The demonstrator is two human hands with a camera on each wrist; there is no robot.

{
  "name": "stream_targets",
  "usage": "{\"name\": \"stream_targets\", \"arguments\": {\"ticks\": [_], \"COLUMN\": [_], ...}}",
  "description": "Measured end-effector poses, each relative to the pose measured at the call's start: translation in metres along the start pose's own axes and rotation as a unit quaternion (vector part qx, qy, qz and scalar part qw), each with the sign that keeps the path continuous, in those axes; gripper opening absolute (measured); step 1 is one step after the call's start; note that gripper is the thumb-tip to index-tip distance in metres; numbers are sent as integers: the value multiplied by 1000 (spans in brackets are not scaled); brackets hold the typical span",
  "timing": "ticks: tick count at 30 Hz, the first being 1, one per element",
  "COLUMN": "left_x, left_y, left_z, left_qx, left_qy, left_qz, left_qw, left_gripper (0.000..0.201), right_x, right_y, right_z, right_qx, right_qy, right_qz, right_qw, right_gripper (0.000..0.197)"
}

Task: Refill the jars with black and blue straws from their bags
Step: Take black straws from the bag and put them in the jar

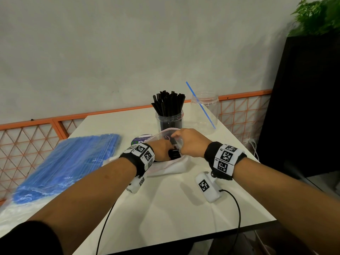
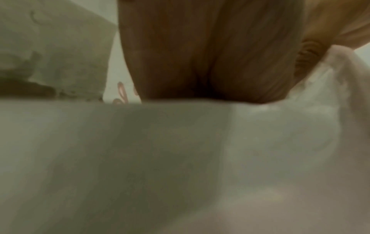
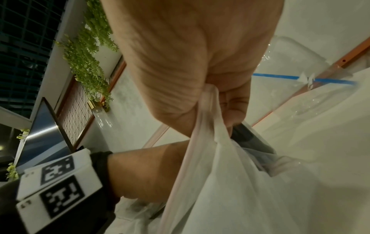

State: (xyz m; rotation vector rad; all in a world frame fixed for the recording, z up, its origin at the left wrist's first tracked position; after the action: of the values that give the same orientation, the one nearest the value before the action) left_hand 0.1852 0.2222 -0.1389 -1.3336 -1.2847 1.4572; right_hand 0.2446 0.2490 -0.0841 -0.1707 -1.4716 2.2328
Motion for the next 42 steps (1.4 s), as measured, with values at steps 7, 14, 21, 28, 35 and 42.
{"name": "stream_targets", "arguments": {"ticks": [7, 14, 21, 28, 35, 42], "left_x": [-11, -43, -80, -78, -72, -68], "left_y": [-27, -88, -147, -113, -69, -50], "left_z": [8, 11, -18, -35, -27, -27], "left_qx": [-36, -395, -627, -669, -655, -643], "left_qy": [50, 82, 207, 230, 198, 183], "left_qz": [-120, -242, -267, -191, -177, -157], "left_qw": [991, 882, 702, 681, 708, 727], "left_gripper": [11, 32, 39, 35, 28, 21], "right_x": [1, 8, 15, 21, 17, 10], "right_y": [5, 10, 16, 20, 0, -27], "right_z": [-12, -9, -13, -16, -5, 7], "right_qx": [26, 55, 29, 38, 96, 87], "right_qy": [30, 28, 48, 54, 6, -24], "right_qz": [13, 36, 55, 61, -32, -121], "right_qw": [999, 997, 997, 996, 995, 989], "right_gripper": [57, 53, 53, 42, 21, 59]}}
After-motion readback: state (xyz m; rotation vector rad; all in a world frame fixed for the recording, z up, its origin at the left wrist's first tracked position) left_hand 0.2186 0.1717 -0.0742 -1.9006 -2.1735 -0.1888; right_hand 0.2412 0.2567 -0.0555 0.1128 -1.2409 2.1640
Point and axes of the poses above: each hand's wrist, its own x-axis towards the middle knuckle, its own y-axis out of the palm, z = x × y, the point moved 10 cm from there along x, towards the middle knuckle
